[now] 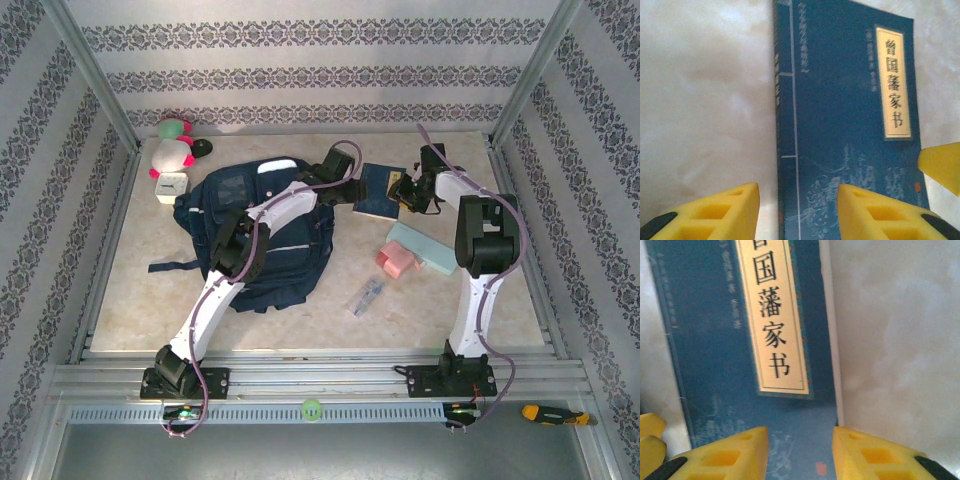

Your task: Pack the student bag

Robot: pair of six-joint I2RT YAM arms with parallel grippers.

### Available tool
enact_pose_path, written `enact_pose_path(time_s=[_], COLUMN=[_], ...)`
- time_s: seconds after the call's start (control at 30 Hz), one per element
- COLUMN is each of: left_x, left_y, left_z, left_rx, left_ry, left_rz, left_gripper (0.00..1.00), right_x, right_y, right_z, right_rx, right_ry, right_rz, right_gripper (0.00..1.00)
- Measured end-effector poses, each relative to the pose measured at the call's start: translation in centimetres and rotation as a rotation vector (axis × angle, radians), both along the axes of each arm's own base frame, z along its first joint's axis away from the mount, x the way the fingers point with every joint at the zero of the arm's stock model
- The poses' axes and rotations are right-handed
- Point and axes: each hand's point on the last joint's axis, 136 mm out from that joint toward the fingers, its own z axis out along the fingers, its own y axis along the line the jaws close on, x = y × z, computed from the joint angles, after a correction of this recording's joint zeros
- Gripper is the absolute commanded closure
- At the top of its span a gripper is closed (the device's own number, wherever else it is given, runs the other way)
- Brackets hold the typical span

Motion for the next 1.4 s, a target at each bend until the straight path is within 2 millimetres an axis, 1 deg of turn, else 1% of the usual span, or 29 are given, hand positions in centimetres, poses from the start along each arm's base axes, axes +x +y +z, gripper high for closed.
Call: enact_pose_path(time_s=[0.1, 0.2, 0.3, 0.53, 0.67, 0.8, 1.0, 1.13, 1.23, 1.4], left_x=[-0.2, -0.3, -0.6, -1.9, -2.0, -1.9, -1.4, -1.1, -1.0, -1.2], left_y=[0.1, 0.0, -0.3, -2.1, -2.7, -3.3, -4.9, -5.5, -6.0, -6.4], left_z=[-0.8, -0.9, -0.8, -0.9, -1.1, -0.5, 0.9, 1.6, 1.8, 1.6], left_rx=[0.014, 0.015, 0.002, -0.046, -0.079, -0.13, -0.253, -0.3, -0.35, -0.405], left_ry=[0.025, 0.036, 0.043, 0.083, 0.102, 0.113, 0.097, 0.089, 0.085, 0.103], left_rz=[-0.001, -0.006, -0.02, -0.05, -0.046, -0.039, -0.041, -0.043, -0.044, -0.041], left_gripper=[0.57, 0.57, 0.58, 0.58, 0.58, 0.57, 0.57, 0.57, 0.58, 0.58], right_x=[0.2, 0.1, 0.1, 0.0, -0.1, -0.1, -0.2, -0.4, -0.4, -0.6], right_y=[-0.3, -0.6, -0.8, -0.7, -1.0, -0.9, -1.0, -1.0, -1.0, -1.0], right_z=[0.1, -0.1, -0.2, -0.2, -0.2, -0.2, -0.1, -0.1, -0.1, -0.2], right_rx=[-0.02, -0.039, -0.048, -0.06, -0.065, -0.07, -0.071, -0.071, -0.071, -0.071], right_ry=[0.002, 0.009, 0.015, 0.026, 0.036, 0.047, 0.062, 0.069, 0.074, 0.082], right_rz=[-0.005, -0.011, -0.013, -0.011, -0.014, -0.002, 0.002, 0.002, 0.002, 0.002], right_gripper=[0.66, 0.7, 0.72, 0.75, 0.76, 0.76, 0.77, 0.78, 0.78, 0.79])
